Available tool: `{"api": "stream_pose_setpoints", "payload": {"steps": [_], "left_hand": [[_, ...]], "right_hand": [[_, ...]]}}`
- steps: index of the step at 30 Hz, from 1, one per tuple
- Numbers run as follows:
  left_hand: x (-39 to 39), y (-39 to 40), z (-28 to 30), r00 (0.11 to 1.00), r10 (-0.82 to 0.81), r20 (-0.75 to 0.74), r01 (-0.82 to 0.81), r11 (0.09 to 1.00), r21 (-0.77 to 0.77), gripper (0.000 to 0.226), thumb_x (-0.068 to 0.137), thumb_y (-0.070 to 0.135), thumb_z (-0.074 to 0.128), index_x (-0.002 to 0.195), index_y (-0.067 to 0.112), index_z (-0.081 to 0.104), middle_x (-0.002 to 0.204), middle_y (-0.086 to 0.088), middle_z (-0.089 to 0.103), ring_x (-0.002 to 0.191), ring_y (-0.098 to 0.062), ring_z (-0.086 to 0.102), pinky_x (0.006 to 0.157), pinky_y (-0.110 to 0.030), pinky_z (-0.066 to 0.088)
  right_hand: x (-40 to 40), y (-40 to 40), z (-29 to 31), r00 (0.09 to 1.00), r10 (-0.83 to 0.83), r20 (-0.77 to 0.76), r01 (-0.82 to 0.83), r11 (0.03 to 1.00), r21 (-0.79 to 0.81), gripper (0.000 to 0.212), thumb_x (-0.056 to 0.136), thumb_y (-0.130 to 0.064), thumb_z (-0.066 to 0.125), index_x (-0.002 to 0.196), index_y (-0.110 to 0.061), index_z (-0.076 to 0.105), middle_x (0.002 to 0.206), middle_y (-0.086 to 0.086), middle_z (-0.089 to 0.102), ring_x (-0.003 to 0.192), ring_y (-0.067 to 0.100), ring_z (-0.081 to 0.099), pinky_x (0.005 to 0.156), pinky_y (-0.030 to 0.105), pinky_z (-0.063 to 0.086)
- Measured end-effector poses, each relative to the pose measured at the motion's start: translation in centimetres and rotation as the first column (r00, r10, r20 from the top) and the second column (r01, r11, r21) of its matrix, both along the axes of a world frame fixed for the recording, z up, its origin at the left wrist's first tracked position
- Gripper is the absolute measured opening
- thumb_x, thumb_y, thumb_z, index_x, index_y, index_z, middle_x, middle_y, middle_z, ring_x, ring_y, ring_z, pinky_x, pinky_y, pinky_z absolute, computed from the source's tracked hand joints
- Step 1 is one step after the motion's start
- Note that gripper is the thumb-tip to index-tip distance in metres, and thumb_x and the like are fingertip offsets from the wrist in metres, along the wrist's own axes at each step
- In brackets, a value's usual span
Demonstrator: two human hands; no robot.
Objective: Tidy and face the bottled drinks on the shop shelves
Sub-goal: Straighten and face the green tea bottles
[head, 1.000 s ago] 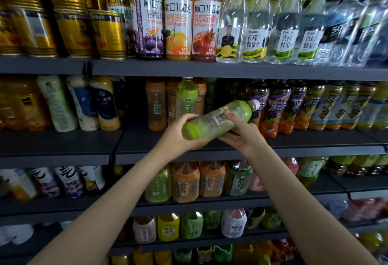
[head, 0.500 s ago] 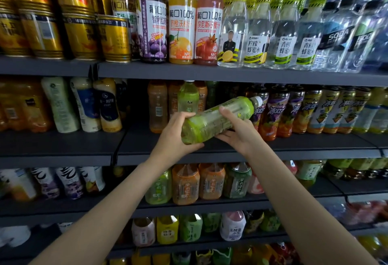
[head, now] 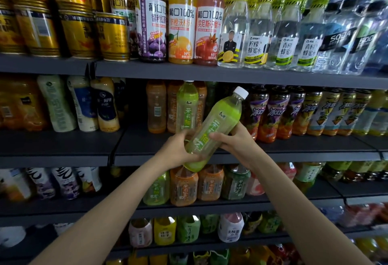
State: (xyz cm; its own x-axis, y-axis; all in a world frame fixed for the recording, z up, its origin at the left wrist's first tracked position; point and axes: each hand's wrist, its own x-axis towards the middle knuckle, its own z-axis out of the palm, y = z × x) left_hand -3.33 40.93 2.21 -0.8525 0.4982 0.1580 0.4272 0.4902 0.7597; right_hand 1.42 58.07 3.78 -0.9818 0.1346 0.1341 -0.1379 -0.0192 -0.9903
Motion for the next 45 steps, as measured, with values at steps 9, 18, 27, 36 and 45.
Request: {"api": "stream_pose_setpoints", "payload": {"steps": [9,18,27,36,45], "left_hand": [[-1.9,-1.4,-2.3,0.952,0.292,-0.094,-0.265,0.937,0.23,0.064,0.07,0.023,0.08,0.123,0.019,0.044,0.114,0.002,0.059,0.107,-0.015,0.055,0.082,-0.025,0.044],[-6.9,-1.8,-2.5,0.881,0.472,-0.031,-0.468,0.88,0.081,0.064,0.072,0.028,0.079,0.117,0.009,0.037,0.119,-0.013,0.053,0.109,-0.03,0.053,0.081,-0.036,0.046],[-9.5,0.0,-1.9,0.806,0.591,-0.028,-0.592,0.806,-0.027,0.078,0.074,0.032,0.077,0.128,0.004,0.029,0.127,-0.018,0.042,0.113,-0.036,0.049,0.075,-0.036,0.039],[-12.1,0.3,-3.6,0.764,0.631,-0.137,-0.639,0.769,-0.023,0.076,0.073,0.039,0.076,0.122,0.005,0.029,0.123,-0.015,0.042,0.111,-0.034,0.049,0.076,-0.041,0.043],[-12.3,0.0,-4.6,0.763,0.62,-0.182,-0.624,0.78,0.04,0.073,0.071,0.044,0.076,0.117,0.008,0.032,0.113,-0.009,0.041,0.106,-0.031,0.049,0.076,-0.043,0.045]], "right_hand": [[-3.9,-5.5,1.1,0.973,0.007,-0.231,0.123,0.831,0.542,0.074,0.071,-0.019,0.082,0.134,-0.013,0.043,0.124,0.0,0.058,0.115,0.014,0.055,0.095,0.029,0.047],[-6.8,-0.2,-1.5,0.96,-0.271,-0.073,0.274,0.854,0.442,0.049,0.084,-0.017,0.07,0.127,-0.006,0.049,0.121,0.007,0.059,0.095,0.012,0.056,0.067,0.015,0.045],[-13.3,4.1,-4.9,0.881,-0.431,-0.195,0.465,0.716,0.52,0.062,0.08,-0.024,0.075,0.129,-0.002,0.044,0.126,0.016,0.055,0.118,0.027,0.051,0.094,0.032,0.044],[-24.2,5.4,-6.5,0.863,-0.469,-0.188,0.498,0.731,0.466,0.078,0.089,-0.02,0.064,0.149,-0.008,0.017,0.148,0.015,0.034,0.135,0.031,0.035,0.108,0.034,0.03],[-30.5,8.0,-7.8,0.908,-0.41,-0.082,0.411,0.839,0.356,0.076,0.079,-0.022,0.075,0.143,-0.008,0.036,0.143,0.014,0.043,0.132,0.029,0.042,0.105,0.036,0.037]]}}
